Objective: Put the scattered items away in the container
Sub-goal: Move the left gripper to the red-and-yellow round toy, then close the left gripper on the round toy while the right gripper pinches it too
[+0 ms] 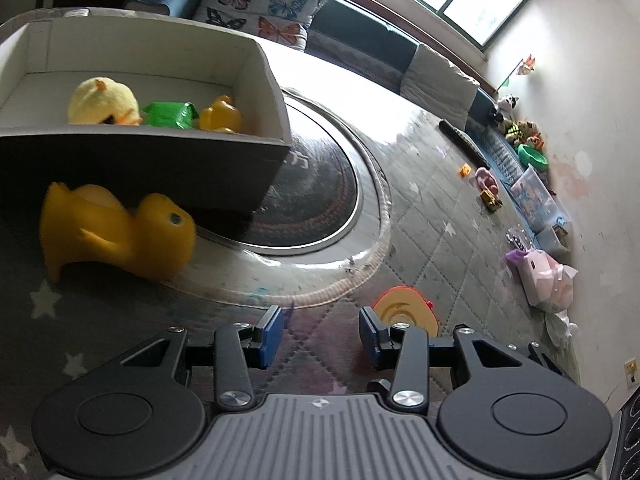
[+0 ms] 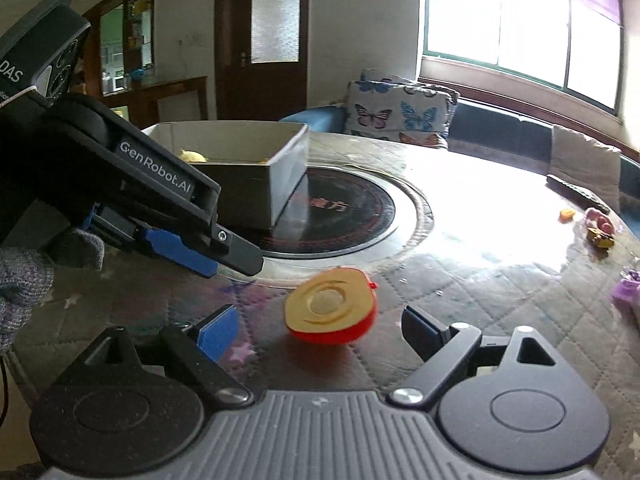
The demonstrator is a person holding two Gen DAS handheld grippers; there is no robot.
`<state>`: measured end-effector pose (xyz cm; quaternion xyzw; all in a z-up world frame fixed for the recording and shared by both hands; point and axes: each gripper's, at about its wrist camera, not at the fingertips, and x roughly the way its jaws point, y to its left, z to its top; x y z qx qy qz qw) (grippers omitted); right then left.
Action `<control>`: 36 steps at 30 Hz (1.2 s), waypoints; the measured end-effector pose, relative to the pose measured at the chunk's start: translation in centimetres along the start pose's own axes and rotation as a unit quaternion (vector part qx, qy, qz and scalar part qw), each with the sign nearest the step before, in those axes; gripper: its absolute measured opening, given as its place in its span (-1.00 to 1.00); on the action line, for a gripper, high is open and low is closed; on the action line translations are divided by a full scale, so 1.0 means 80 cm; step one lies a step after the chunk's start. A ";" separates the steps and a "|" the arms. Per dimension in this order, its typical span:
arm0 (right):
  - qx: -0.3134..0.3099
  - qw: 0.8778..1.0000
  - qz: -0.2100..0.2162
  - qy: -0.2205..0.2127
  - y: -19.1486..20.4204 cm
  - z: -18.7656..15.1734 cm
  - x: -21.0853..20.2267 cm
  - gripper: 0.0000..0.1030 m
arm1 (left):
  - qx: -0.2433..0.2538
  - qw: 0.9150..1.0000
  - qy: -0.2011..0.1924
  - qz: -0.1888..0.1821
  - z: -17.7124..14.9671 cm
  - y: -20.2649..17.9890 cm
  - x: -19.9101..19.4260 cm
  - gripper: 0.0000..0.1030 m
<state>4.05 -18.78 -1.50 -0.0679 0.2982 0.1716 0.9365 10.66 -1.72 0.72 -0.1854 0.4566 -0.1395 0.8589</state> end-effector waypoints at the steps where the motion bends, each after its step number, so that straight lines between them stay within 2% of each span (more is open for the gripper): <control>1: 0.001 1.000 -0.003 0.000 -0.001 -0.001 0.001 0.75 | 0.000 1.000 0.002 0.000 0.000 -0.001 0.002 -0.14; 8: 0.004 1.000 -0.009 0.005 -0.006 -0.004 0.006 0.75 | -0.003 1.000 0.007 -0.006 0.003 -0.005 0.012 -0.14; 16: -0.003 1.000 -0.015 0.002 -0.001 -0.004 0.010 0.71 | -0.002 0.999 0.008 -0.033 0.010 -0.015 0.017 -0.14; 24: 0.001 1.000 -0.012 0.005 -0.002 -0.003 0.015 0.52 | -0.003 0.999 0.019 -0.044 0.015 -0.020 0.029 -0.14; 27: -0.003 1.000 -0.011 0.006 0.001 -0.002 0.016 0.40 | -0.003 0.999 0.021 -0.049 0.017 -0.021 0.032 -0.14; 28: -0.006 1.000 -0.011 0.005 0.002 -0.002 0.016 0.30 | -0.004 0.998 0.022 -0.052 0.018 -0.022 0.032 -0.14; 31: -0.011 1.000 -0.012 0.005 0.005 -0.001 0.018 0.25 | -0.003 0.997 0.025 -0.066 0.018 -0.026 0.032 -0.14; 36: -0.018 1.000 -0.009 0.006 0.008 0.000 0.021 0.12 | 0.009 0.998 0.033 -0.061 0.017 -0.032 0.039 -0.14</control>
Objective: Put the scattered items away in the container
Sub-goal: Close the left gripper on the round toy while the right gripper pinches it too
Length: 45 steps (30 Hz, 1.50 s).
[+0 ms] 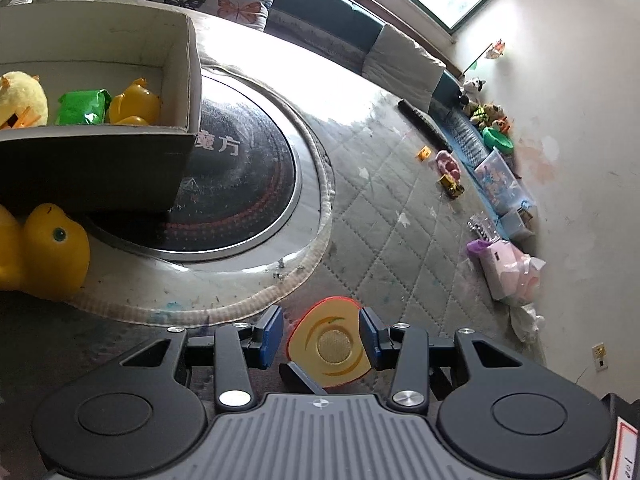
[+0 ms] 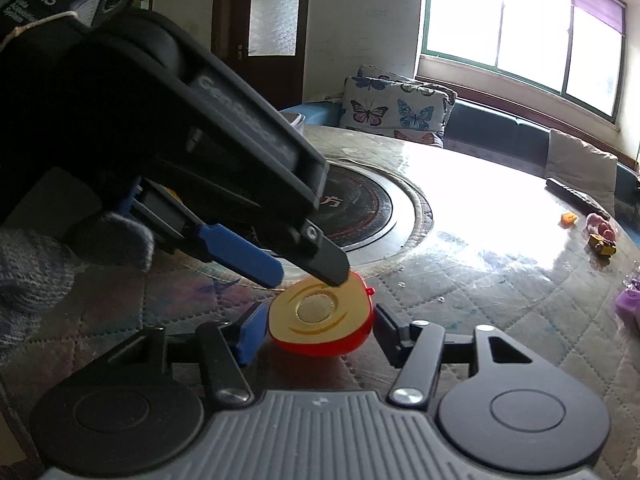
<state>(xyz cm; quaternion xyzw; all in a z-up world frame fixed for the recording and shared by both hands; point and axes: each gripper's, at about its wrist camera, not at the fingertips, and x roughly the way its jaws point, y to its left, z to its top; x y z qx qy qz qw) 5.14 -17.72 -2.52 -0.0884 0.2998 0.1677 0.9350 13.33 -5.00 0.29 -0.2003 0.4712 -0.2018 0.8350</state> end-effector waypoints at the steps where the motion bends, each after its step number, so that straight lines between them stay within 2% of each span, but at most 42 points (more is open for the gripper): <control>1: -0.002 1.000 -0.001 -0.001 0.001 0.000 0.000 0.12 | 0.002 1.000 0.001 0.002 0.000 0.000 0.001 -0.14; 6: -0.005 1.000 0.002 -0.003 0.001 0.002 0.000 0.12 | 0.020 1.000 0.013 -0.001 -0.001 -0.003 0.005 -0.14; 13: -0.010 1.000 0.005 -0.004 -0.001 0.003 0.004 0.12 | 0.074 0.997 0.023 0.002 -0.003 -0.011 0.006 -0.14; 22: -0.011 1.000 0.008 -0.005 -0.005 0.004 0.004 0.12 | 0.155 0.987 0.028 0.017 -0.009 -0.029 0.006 -0.14; 29: -0.014 1.000 0.008 -0.007 -0.007 0.004 0.008 0.12 | 0.164 0.986 0.033 0.014 -0.005 -0.027 0.006 -0.13; 34: -0.019 1.000 0.010 -0.006 -0.007 0.004 0.009 0.12 | 0.226 0.973 0.034 0.031 -0.014 -0.041 0.008 -0.13; 41: -0.030 0.999 0.010 -0.007 -0.006 0.002 0.011 0.12 | 0.257 0.965 0.041 0.025 -0.016 -0.041 0.008 -0.11; 45: -0.038 0.999 0.011 -0.009 -0.006 0.001 0.012 0.12 | 0.291 0.955 0.057 0.023 -0.016 -0.046 0.012 -0.06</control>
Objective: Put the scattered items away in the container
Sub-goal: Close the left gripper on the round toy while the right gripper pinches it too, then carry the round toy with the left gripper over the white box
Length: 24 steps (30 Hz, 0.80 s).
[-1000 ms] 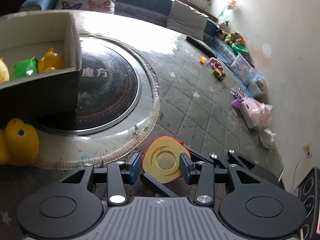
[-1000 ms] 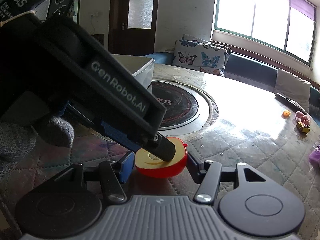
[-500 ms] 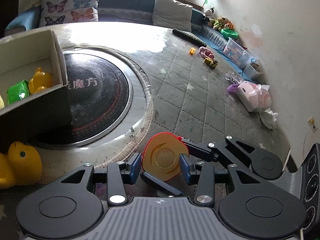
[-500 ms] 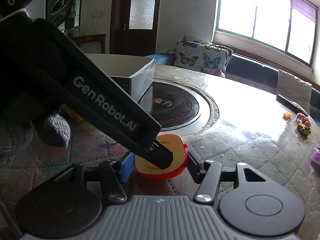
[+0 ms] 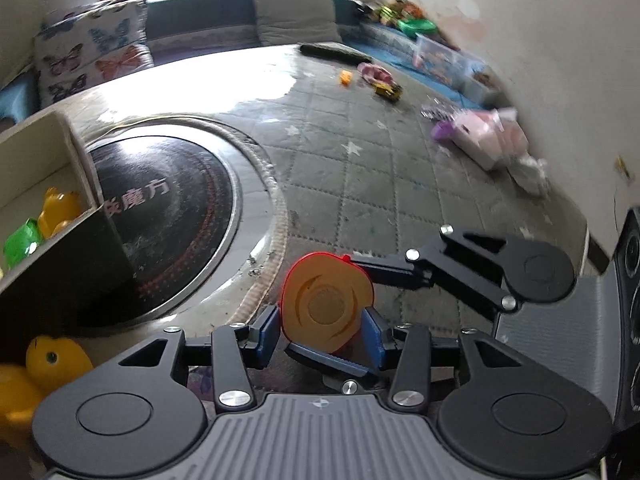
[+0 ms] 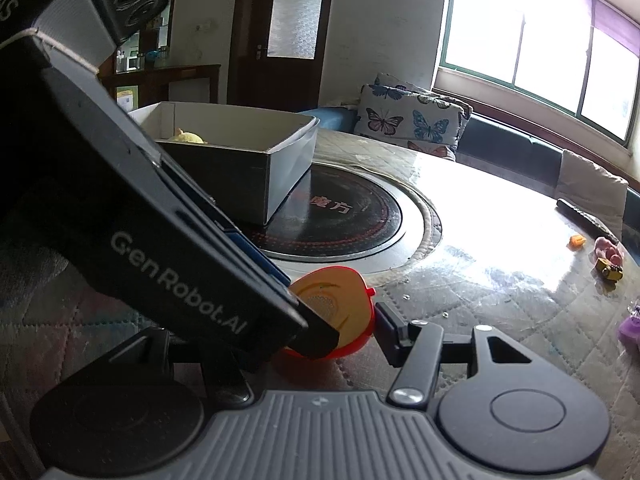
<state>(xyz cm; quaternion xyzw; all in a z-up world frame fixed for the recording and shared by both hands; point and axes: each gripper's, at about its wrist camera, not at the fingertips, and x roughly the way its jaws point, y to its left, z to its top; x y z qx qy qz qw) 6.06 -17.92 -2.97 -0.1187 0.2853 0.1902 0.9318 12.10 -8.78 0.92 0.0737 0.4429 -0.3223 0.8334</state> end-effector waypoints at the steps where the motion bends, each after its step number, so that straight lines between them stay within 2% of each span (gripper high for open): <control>1: -0.004 1.000 -0.001 -0.001 0.001 -0.001 0.000 0.12 | 0.006 1.000 0.004 -0.002 0.001 0.000 0.001 -0.06; 11: -0.009 1.000 -0.001 -0.004 0.003 -0.002 -0.001 0.12 | 0.001 1.000 0.011 -0.012 0.005 0.004 0.005 -0.01; 18: -0.001 1.000 -0.007 -0.009 0.002 -0.002 -0.003 0.12 | -0.012 1.000 -0.003 -0.001 0.004 0.006 -0.002 -0.18; 24: -0.015 1.000 -0.007 -0.022 0.008 0.008 -0.008 0.12 | -0.011 1.000 -0.023 0.006 0.004 0.008 -0.019 -0.19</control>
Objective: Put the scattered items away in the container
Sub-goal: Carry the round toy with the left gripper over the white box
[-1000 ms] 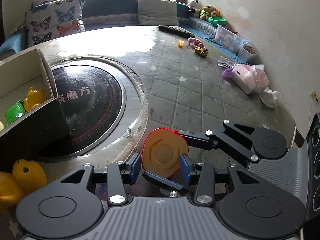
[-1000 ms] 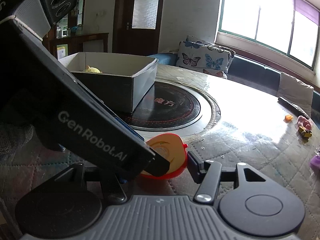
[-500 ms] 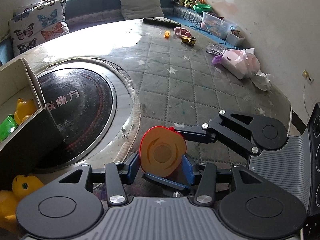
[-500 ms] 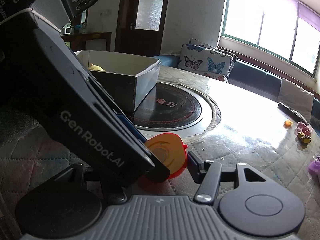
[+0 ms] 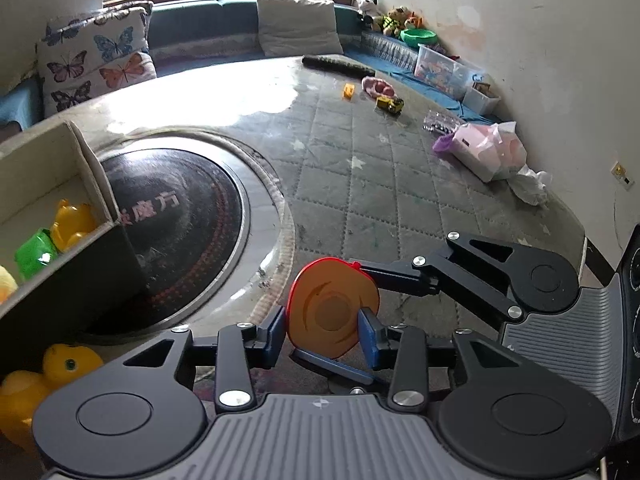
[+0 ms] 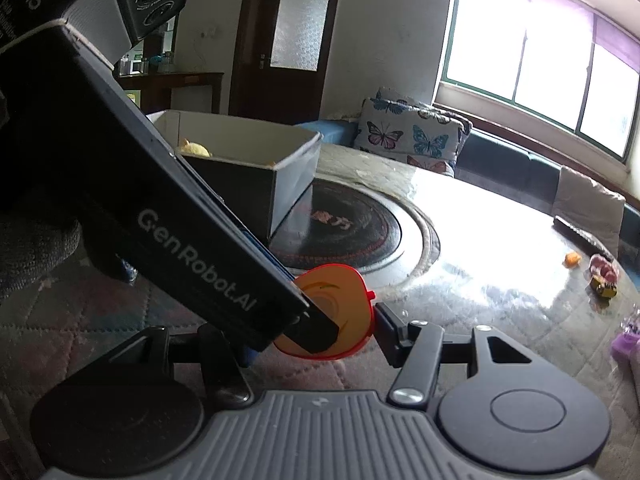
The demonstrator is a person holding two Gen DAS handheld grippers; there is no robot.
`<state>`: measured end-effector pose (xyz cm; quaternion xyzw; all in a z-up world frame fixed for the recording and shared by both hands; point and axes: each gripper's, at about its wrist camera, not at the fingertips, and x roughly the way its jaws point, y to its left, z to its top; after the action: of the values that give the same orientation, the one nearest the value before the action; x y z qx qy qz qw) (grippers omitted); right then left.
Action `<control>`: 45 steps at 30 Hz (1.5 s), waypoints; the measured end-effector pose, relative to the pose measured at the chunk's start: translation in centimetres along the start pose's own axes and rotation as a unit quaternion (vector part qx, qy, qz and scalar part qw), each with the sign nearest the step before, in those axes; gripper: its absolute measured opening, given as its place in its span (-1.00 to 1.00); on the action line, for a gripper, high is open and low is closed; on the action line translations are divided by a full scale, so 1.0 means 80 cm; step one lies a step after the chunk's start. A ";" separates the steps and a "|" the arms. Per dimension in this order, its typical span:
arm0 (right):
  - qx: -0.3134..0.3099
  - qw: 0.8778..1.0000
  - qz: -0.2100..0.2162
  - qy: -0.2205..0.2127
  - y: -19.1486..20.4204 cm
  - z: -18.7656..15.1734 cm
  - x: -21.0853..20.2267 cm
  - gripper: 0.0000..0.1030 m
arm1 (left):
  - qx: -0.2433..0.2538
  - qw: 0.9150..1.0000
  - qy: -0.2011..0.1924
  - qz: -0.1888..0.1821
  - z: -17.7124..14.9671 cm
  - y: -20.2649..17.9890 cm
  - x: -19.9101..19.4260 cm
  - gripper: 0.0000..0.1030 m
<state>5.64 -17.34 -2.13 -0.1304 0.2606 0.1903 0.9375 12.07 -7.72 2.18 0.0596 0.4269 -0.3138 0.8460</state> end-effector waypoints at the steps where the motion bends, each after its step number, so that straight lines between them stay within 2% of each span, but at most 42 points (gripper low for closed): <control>1: -0.002 1.000 -0.001 -0.003 0.001 0.002 0.000 0.12 | 0.002 1.000 -0.003 0.003 0.001 0.000 -0.002 -0.19; 12: -0.047 0.998 0.012 -0.032 0.022 0.040 0.007 0.12 | -0.004 0.999 -0.043 0.031 0.005 0.024 -0.041 -0.18; 20: -0.095 0.992 0.042 -0.074 0.053 0.094 0.028 0.12 | -0.031 0.993 -0.087 0.074 0.012 0.069 -0.086 -0.18; 25: -0.120 0.987 0.065 -0.086 0.070 0.124 0.057 0.12 | -0.050 0.989 -0.094 0.098 0.019 0.106 -0.098 -0.18; 34: -0.116 0.984 0.115 -0.064 0.093 0.163 0.126 0.12 | -0.128 0.983 -0.085 0.099 0.016 0.188 -0.099 -0.19; 45: -0.096 0.983 0.150 -0.033 0.107 0.165 0.171 0.12 | -0.195 0.972 -0.079 0.103 -0.007 0.248 -0.095 -0.12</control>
<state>18.64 -1.15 0.20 -0.1735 0.2266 0.3568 0.8895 19.92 11.91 4.28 -0.0874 0.4035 -0.1391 0.9001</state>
